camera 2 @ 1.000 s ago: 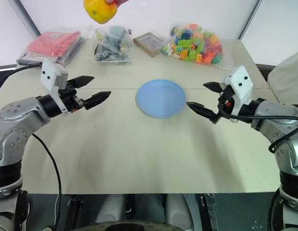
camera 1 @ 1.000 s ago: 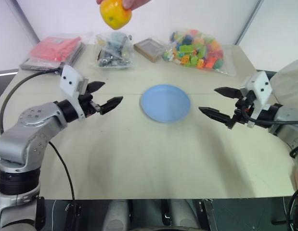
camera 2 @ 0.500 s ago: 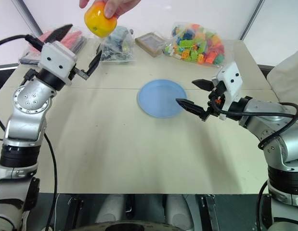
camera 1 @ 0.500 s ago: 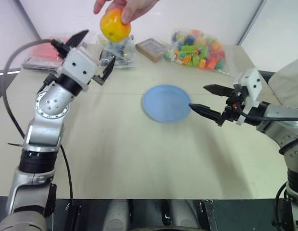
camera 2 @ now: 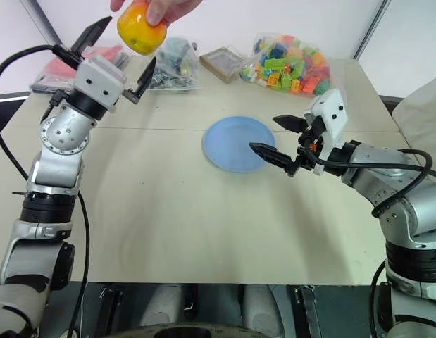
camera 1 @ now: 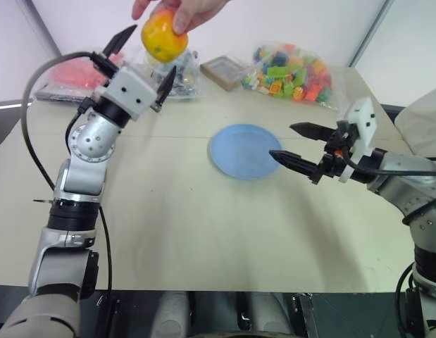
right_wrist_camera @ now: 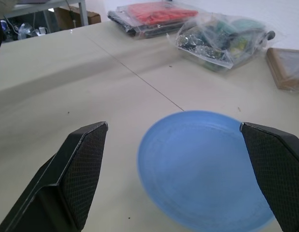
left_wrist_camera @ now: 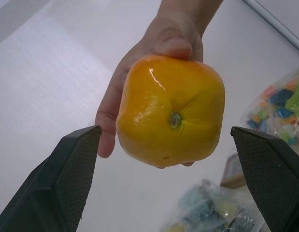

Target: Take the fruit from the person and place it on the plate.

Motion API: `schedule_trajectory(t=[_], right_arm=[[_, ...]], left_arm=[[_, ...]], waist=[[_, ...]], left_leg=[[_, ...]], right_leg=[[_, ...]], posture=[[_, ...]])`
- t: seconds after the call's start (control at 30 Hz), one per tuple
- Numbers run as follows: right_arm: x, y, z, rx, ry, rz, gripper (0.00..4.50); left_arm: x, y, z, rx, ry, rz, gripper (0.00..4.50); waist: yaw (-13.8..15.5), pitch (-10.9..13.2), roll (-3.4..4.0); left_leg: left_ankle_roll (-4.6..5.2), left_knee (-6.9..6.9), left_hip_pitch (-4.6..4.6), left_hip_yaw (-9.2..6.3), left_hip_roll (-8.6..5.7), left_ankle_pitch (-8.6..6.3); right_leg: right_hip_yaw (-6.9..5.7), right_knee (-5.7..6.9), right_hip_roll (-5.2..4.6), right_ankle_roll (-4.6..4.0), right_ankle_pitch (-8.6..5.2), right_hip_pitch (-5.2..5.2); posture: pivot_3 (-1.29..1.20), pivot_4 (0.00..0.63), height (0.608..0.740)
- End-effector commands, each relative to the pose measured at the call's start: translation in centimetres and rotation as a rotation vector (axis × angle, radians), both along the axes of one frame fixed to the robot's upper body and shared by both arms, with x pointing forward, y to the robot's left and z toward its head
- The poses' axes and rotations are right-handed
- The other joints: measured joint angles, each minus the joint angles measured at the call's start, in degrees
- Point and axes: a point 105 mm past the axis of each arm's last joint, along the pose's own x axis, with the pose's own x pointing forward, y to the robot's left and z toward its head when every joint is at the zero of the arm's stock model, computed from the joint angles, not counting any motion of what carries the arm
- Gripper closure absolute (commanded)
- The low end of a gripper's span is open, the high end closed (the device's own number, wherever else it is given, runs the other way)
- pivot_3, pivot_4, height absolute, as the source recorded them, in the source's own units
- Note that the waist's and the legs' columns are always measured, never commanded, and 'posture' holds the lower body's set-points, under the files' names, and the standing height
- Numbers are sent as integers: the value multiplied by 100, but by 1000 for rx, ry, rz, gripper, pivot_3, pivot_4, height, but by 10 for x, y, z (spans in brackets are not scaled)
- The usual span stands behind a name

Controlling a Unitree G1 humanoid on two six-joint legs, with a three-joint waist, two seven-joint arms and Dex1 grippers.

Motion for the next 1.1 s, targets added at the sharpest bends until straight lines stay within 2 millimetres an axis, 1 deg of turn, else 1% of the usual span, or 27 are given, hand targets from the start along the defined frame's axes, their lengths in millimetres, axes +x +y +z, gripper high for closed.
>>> schedule_trajectory(t=[0.03,0.2,0.53,0.6,0.63,0.67,0.7,0.9,0.97,1.03,1.1], right_arm=[[-7,2,16,13,-69,9,14],[-8,2,16,14,-71,-2,14],[-10,1,15,12,-72,-21,14],[-9,1,15,10,-73,-28,0],[-10,1,15,10,-74,-30,0],[-10,0,15,8,-74,-31,0],[-9,0,15,7,-75,-33,0],[-8,1,15,7,-76,-36,0],[-8,1,15,7,-76,-36,0],[-8,0,14,3,-76,-37,0],[-9,-2,13,-7,-74,-47,0]], left_arm=[[-3,-6,19,1,-89,-14,0],[4,-16,26,6,-130,-33,0],[14,-22,23,4,-136,-43,0],[15,-22,24,-5,-142,-40,550],[15,-22,24,-7,-143,-39,916],[15,-22,24,-7,-145,-39,1388],[15,-22,24,-8,-146,-39,1644],[15,-23,25,-10,-152,-42,1660],[17,-23,22,-11,-135,-43,1660],[23,-24,11,-30,-43,-63,1660],[32,-27,-8,-73,110,-101,1660]], waist=[[6,0,0],[4,0,0],[-1,0,0],[0,0,0],[3,0,0],[4,0,0],[4,0,0],[2,0,0],[4,0,0],[5,0,0],[8,0,0]], left_leg=[[0,1,0,0,0,0],[0,2,-1,0,-1,0],[0,2,-1,0,0,0],[0,2,-1,0,0,0],[0,2,-1,0,0,0],[0,2,-1,0,0,0],[0,2,-1,0,0,0],[0,3,-1,0,0,0],[0,3,-1,0,0,0],[0,3,-1,0,0,0],[0,3,-1,0,0,0]], right_leg=[[0,0,0,0,0,0],[-1,0,-1,1,0,1],[-1,2,1,1,0,0],[-1,2,0,1,0,0],[-1,2,0,1,0,0],[-1,3,0,1,0,1],[-1,2,0,1,1,0],[-1,3,0,1,1,0],[-1,2,0,1,1,0],[-1,3,0,1,1,1],[-2,3,0,2,1,1]], posture=[[0,150,731],[0,150,731],[0,150,731],[0,150,731],[0,150,731],[0,150,731],[0,150,731],[0,150,731],[0,150,731],[0,150,731],[0,150,731]])
